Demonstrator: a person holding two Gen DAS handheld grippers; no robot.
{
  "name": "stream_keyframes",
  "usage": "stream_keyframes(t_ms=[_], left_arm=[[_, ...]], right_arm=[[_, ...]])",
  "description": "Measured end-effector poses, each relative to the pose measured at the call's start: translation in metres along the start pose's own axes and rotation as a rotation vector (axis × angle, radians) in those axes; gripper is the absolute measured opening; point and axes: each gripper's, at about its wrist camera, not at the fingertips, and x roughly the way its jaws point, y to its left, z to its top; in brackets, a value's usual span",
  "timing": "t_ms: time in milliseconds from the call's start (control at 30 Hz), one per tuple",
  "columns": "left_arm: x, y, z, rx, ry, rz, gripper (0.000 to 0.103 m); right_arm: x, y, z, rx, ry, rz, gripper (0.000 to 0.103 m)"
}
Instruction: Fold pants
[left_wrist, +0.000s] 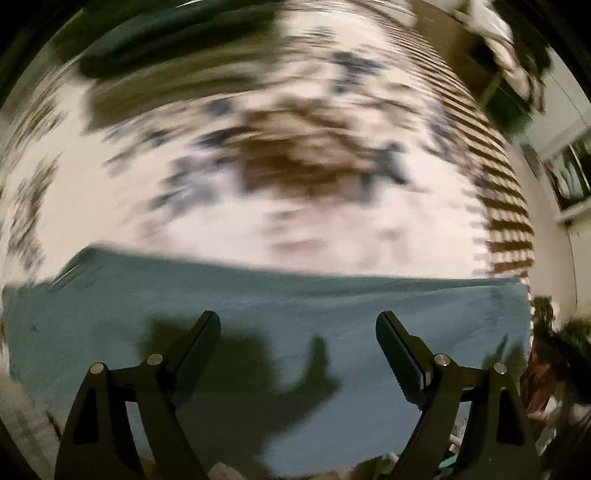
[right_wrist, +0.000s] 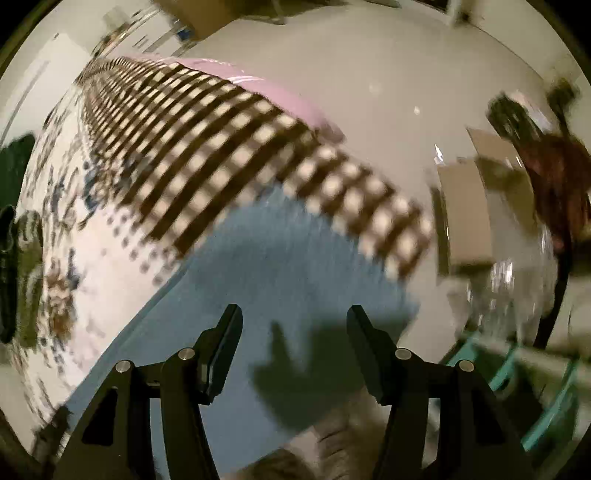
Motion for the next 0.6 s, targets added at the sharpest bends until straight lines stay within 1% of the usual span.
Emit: stream_keyframes(t_ms=[33,67,133,167,200,233,267,300,333,400,467,500,533,567,600], left_arm=[[0.005,-0.017,0.004,0.026,-0.002,-0.002,0.086],[0.011,-0.035,0.006,0.056,-0.002,-0.003,0.086],[0.021,-0.066,0.007,0.114,0.003,-0.003,0.086],[0.024,-0.077,0.005,0.128,0.008,-0.006,0.086],[0.025,-0.082,0.003,0.131,0.011,-0.011,0.086],[0.027,-0.089,0.002,0.134,0.015,-0.016,0.086],[0.028,-0.093,0.0,0.135,0.018,-0.016,0.086],[0.03,-0.097,-0.001,0.133,0.018,-0.016,0.086],[0.031,-0.098,-0.003,0.13,0.021,-0.017,0.086],[0.034,-0.096,-0.007,0.113,0.031,-0.015,0.086],[0.036,-0.091,-0.011,0.102,0.029,-0.01,0.086],[0.036,-0.085,-0.012,0.094,0.028,-0.006,0.086],[0.037,-0.076,-0.013,0.077,0.031,-0.002,0.086],[0.039,-0.067,-0.015,0.058,0.039,0.002,0.086],[0.04,-0.059,-0.016,0.035,0.05,0.003,0.086]], right_arm=[[0.007,-0.002,0.011,-0.038,0.015,0.0,0.061],[0.018,-0.001,0.026,-0.08,0.034,0.018,0.061],[0.036,0.005,0.043,-0.147,0.086,0.049,0.061],[0.044,0.008,0.05,-0.193,0.113,0.062,0.061],[0.048,0.012,0.053,-0.236,0.115,0.055,0.058],[0.046,0.018,0.053,-0.292,0.105,0.031,0.029],[0.043,0.025,0.051,-0.357,0.08,0.009,0.013],[0.037,0.031,0.048,-0.403,0.044,-0.009,0.011],[0.032,0.034,0.045,-0.422,0.015,-0.015,0.007],[0.014,0.036,0.039,-0.434,-0.073,-0.032,0.007],[0.005,0.031,0.037,-0.392,-0.128,-0.055,0.007],[0.009,0.029,0.036,-0.378,-0.127,-0.065,0.007],[0.018,0.028,0.038,-0.369,-0.102,-0.077,0.008],[0.037,0.027,0.043,-0.364,-0.028,-0.103,0.018],[0.042,0.03,0.038,-0.361,0.019,-0.114,0.026]])
